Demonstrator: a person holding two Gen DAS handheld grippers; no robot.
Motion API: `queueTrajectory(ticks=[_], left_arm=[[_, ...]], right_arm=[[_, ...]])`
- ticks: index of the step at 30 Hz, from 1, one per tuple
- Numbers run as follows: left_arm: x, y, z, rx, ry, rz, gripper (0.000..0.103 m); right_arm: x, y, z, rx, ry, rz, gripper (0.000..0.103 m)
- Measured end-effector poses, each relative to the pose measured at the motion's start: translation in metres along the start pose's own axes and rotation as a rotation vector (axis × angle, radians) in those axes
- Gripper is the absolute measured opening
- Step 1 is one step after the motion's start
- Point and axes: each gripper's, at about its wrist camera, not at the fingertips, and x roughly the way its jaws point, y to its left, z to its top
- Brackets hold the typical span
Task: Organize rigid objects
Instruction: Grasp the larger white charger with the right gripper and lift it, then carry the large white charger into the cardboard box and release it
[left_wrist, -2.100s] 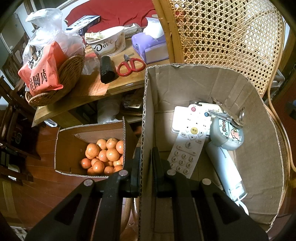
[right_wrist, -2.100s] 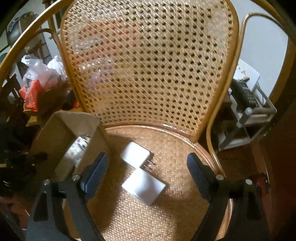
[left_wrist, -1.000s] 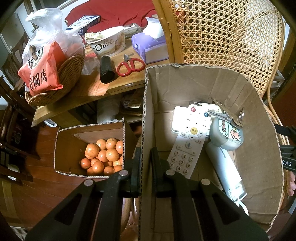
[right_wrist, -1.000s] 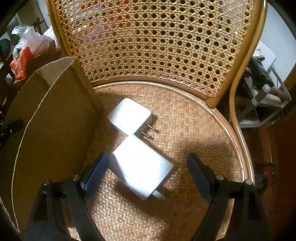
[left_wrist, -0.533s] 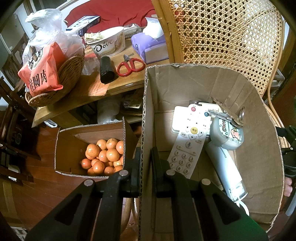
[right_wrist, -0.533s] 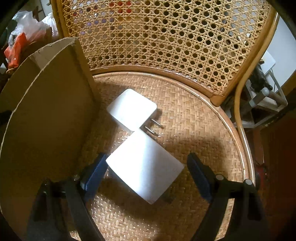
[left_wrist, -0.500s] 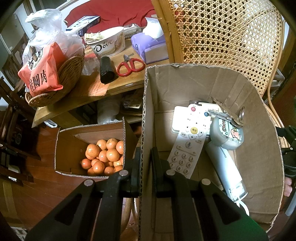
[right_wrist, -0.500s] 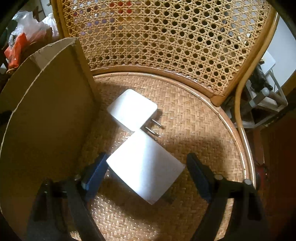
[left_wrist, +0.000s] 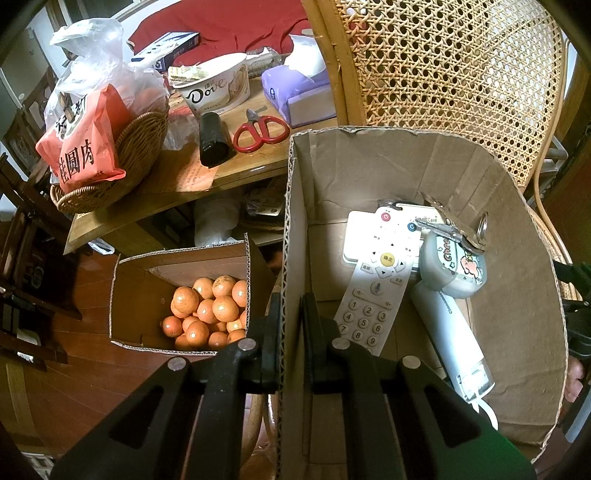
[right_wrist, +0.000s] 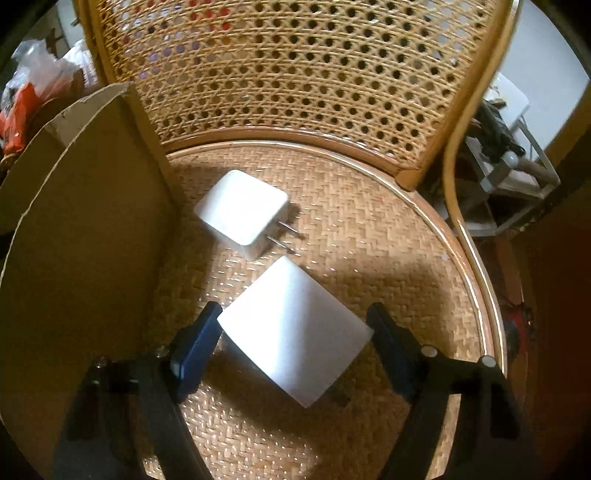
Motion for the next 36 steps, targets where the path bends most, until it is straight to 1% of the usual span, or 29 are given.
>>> queueTrajectory(ticks=[6,10,15,21,26,32,36], left_arm=[[0.000,0.000,0.000,-0.004,0.000,0.000,0.009],[-0.001,0.001,0.001,-0.005,0.000,0.000,0.009],[-0.001,0.001,0.001,-0.007,0.000,-0.001,0.009],[-0.001,0.001,0.001,-0.008,0.000,0.000,0.009],[-0.001,0.001,0.001,-0.006,0.000,0.000,0.008],[-0.001,0.001,0.001,-0.010,0.000,0.001,0.008],[-0.001,0.001,0.001,-0.011,0.001,0.001,0.008]], right_arm=[[-0.016,-0.024,-0.005,0.080,-0.013,0.037,0.084],[-0.030,-0.040,-0.004,0.109,-0.035,0.062,0.084],[-0.042,-0.049,0.006,0.138,-0.084,0.079,0.084],[-0.050,-0.055,0.023,0.164,-0.126,0.127,0.084],[-0.065,-0.041,0.034,0.138,-0.174,0.135,0.084],[-0.073,-0.019,0.049,0.086,-0.224,0.134,0.084],[-0.079,-0.003,0.056,0.076,-0.233,0.173,0.084]])
